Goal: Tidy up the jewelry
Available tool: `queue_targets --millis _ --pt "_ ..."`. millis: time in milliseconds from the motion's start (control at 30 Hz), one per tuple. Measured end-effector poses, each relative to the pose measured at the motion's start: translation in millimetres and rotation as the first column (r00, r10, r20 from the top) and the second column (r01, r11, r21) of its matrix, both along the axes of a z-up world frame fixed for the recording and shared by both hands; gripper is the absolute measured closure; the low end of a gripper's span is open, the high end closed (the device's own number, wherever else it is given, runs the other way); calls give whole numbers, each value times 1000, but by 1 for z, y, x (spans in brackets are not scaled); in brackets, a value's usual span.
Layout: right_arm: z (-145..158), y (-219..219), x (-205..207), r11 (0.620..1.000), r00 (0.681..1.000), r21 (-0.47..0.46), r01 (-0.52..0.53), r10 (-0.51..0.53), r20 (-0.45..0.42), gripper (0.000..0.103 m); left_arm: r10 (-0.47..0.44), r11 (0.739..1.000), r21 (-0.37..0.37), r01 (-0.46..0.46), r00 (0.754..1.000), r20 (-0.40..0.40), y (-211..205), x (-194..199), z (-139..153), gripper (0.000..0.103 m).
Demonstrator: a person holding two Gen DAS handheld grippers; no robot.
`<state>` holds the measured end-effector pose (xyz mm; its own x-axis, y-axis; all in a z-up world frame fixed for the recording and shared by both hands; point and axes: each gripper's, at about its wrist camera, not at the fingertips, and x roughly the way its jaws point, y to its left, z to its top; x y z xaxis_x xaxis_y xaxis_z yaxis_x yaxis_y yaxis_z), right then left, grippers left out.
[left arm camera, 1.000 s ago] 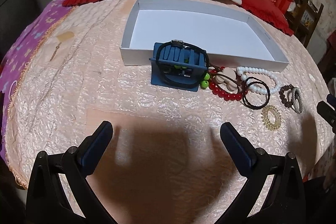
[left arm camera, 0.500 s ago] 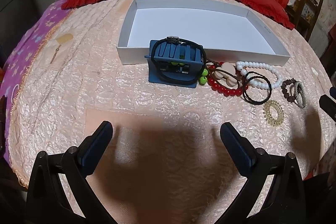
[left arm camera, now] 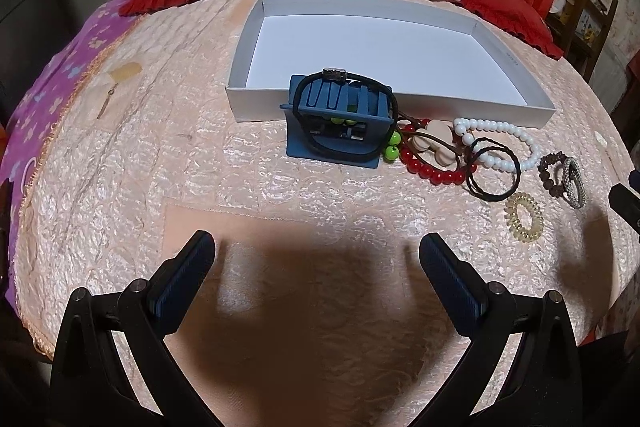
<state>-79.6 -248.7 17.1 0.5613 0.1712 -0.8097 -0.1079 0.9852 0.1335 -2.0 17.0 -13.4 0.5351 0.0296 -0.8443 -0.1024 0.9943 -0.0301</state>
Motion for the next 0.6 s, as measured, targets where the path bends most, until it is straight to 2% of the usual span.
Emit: queue_targets --millis 600 --pt "-15 6 3 1000 1000 7 4 -4 2 0 2 1000 2 -2 1000 -3 0 1 -3 1"
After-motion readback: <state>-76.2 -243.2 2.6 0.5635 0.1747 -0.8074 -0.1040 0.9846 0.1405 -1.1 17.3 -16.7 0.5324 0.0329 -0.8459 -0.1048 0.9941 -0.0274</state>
